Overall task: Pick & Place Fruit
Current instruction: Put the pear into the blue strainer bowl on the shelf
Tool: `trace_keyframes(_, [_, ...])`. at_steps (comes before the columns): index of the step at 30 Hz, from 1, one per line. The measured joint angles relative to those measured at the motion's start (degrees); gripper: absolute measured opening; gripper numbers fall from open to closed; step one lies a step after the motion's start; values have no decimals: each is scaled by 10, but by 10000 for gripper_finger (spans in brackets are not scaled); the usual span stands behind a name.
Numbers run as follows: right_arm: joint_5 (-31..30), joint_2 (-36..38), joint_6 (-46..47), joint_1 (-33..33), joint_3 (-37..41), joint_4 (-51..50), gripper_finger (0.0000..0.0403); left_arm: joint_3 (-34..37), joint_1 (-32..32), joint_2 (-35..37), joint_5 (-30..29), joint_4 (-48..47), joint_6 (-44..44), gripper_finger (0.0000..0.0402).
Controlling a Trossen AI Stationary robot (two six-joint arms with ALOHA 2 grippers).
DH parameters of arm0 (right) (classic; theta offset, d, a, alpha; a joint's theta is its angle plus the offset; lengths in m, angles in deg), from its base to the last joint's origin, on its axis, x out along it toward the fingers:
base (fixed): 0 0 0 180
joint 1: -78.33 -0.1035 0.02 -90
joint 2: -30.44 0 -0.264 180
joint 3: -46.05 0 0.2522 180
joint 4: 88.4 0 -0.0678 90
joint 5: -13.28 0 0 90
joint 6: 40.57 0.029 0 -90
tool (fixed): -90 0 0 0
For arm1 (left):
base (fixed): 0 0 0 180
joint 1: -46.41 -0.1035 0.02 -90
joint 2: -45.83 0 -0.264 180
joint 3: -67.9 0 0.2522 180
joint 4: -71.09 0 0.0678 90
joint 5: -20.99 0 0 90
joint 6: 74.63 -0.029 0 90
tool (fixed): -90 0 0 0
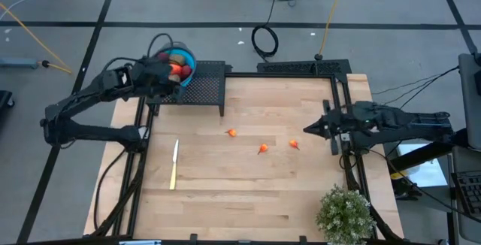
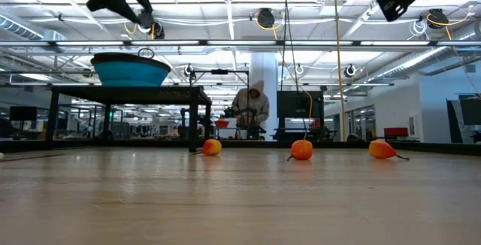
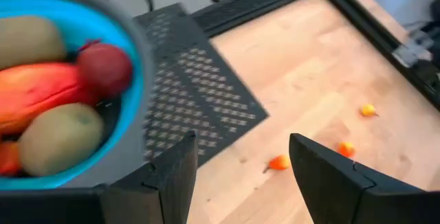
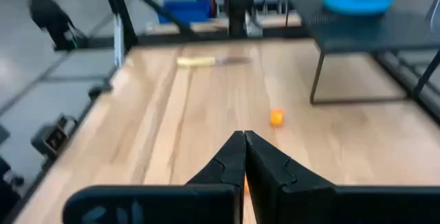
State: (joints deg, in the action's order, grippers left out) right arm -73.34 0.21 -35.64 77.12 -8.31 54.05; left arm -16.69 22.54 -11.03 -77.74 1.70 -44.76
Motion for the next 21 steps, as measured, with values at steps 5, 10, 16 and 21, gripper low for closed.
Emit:
trace_keyframes(5, [-1,-60,0,0,0,-27,2,0,79,0,-40,58,-14,230])
trace_keyframes(10, [-1,-109,0,0,0,-28,2,0,135,0,-48,128,-63,230])
trace_keyframes(16, [-1,-155,0,0,0,-28,2,0,170,0,-49,153,-89,229])
trace_keyframes(21, [-2,-188,0,0,0,-28,2,1,180,0,-48,157,-100,229])
